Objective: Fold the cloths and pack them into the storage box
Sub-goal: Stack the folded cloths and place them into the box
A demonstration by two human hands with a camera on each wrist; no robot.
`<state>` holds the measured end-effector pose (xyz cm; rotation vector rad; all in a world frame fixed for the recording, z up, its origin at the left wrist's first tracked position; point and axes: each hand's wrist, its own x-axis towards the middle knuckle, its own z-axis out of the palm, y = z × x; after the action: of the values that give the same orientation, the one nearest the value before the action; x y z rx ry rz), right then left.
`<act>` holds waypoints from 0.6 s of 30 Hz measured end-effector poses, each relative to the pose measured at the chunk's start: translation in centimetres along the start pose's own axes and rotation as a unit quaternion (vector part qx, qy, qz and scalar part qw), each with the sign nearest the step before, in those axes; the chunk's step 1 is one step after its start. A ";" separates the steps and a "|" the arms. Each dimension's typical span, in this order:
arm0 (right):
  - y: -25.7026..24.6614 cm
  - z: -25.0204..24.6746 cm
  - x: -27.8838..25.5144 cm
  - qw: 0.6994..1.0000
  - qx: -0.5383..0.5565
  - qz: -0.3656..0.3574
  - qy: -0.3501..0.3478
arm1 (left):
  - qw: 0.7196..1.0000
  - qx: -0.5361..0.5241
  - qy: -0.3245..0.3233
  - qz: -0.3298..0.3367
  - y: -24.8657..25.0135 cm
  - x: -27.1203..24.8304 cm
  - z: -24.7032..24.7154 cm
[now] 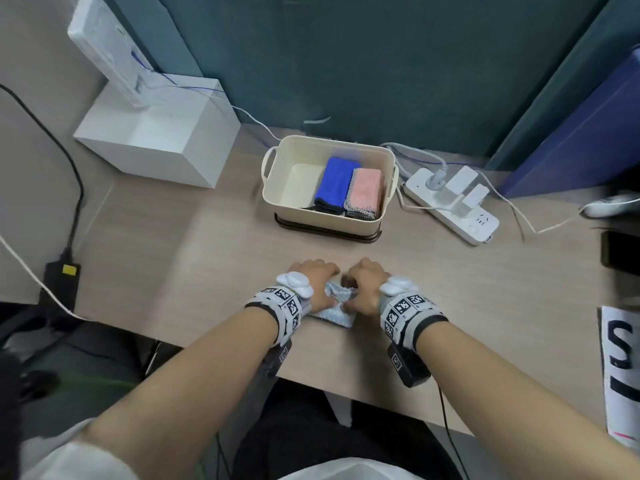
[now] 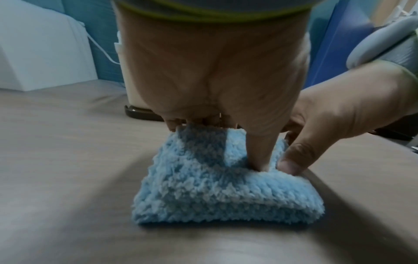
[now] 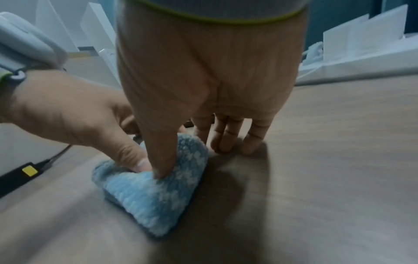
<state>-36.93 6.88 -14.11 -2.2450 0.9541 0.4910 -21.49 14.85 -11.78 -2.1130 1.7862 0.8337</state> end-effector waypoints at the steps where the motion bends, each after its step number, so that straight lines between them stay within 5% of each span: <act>1: -0.3 0.1 0.0 1.000 0.015 -0.003 -0.003 | 1.000 -0.001 0.010 -0.007 -0.1 -0.1 0.1; 4: -1.3 -0.6 -0.7 0.996 0.078 -0.025 -0.042 | 1.000 0.001 -0.005 -0.010 -0.1 -1.0 -0.8; 8: -2.5 -4.4 -1.8 0.985 0.148 -0.085 0.006 | 0.994 -0.110 0.000 -0.007 -0.1 -1.9 -3.9; 14: -6.2 -15.3 -1.1 0.951 0.250 -0.121 0.139 | 0.971 -0.213 0.094 -0.048 -3.4 -2.7 -13.4; 18: -7.2 -19.9 0.8 0.957 0.209 -0.085 0.180 | 0.924 -0.307 0.202 -0.109 -5.9 -1.0 -18.2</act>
<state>-29.31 -3.29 2.85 -2.0280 0.9255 -0.1939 -11.16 7.22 2.37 -3.0128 1.5371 1.0570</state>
